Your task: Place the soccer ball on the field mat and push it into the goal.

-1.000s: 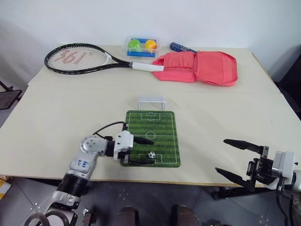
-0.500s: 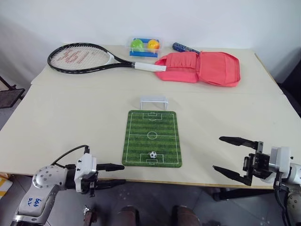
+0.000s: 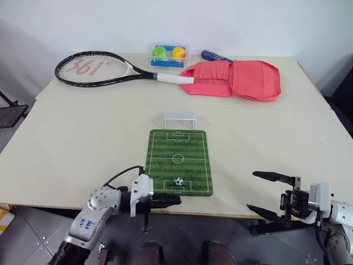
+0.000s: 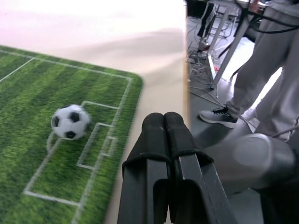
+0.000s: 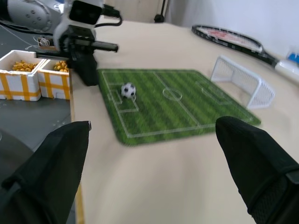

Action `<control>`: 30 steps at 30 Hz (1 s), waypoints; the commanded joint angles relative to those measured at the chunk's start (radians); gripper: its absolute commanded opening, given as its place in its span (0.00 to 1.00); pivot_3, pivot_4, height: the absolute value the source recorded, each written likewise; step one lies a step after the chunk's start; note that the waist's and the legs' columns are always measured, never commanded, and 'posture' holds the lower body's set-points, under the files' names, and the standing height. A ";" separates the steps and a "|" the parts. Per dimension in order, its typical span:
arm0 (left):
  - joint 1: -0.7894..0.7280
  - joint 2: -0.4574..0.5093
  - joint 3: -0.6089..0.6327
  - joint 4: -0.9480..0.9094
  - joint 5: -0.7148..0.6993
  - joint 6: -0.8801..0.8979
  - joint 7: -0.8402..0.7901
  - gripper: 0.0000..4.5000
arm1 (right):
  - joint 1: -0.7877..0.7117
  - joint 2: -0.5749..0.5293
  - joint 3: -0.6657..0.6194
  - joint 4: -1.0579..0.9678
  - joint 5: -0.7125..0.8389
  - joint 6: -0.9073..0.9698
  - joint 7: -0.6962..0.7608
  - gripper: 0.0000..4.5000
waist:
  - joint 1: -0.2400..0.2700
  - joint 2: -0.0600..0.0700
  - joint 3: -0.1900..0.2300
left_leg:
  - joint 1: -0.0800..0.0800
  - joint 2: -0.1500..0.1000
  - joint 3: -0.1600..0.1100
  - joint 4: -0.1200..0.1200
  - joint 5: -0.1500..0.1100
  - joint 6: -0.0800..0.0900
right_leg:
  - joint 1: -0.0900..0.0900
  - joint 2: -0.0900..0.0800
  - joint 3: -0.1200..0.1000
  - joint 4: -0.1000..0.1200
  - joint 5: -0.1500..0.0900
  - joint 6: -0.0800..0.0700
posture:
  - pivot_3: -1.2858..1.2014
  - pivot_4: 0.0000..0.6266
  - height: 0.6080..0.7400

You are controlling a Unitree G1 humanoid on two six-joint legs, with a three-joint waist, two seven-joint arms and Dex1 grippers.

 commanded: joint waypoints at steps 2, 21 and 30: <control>-0.104 -0.067 -0.007 0.126 0.051 -0.013 0.072 0.01 | 0.054 0.021 -0.056 -0.039 0.015 -0.030 -0.043 1.00 | 0.002 0.000 0.000 | 0.000 0.000 0.000 0.000 0.000 0.000 | 0.000 0.000 0.000 0.000 0.000 0.000 | 0.52 0.24 1.00; -0.080 0.035 0.222 0.162 -0.102 -0.084 -0.017 0.01 | 0.042 0.200 -0.072 -0.163 -0.144 -0.039 -0.542 1.00 | -0.028 0.002 -0.001 | 0.000 0.001 0.002 -0.006 0.000 -0.001 | -0.003 0.000 0.000 -0.002 0.000 0.000 | 0.52 0.24 1.00; 0.215 0.165 0.600 0.031 -0.203 -0.038 0.123 0.01 | -0.085 0.079 -0.049 -0.047 -0.037 0.003 -0.348 1.00 | -0.018 0.003 0.001 | 0.001 0.002 0.001 -0.001 -0.001 0.000 | -0.001 0.000 0.001 -0.002 0.000 0.000 | 0.52 0.24 1.00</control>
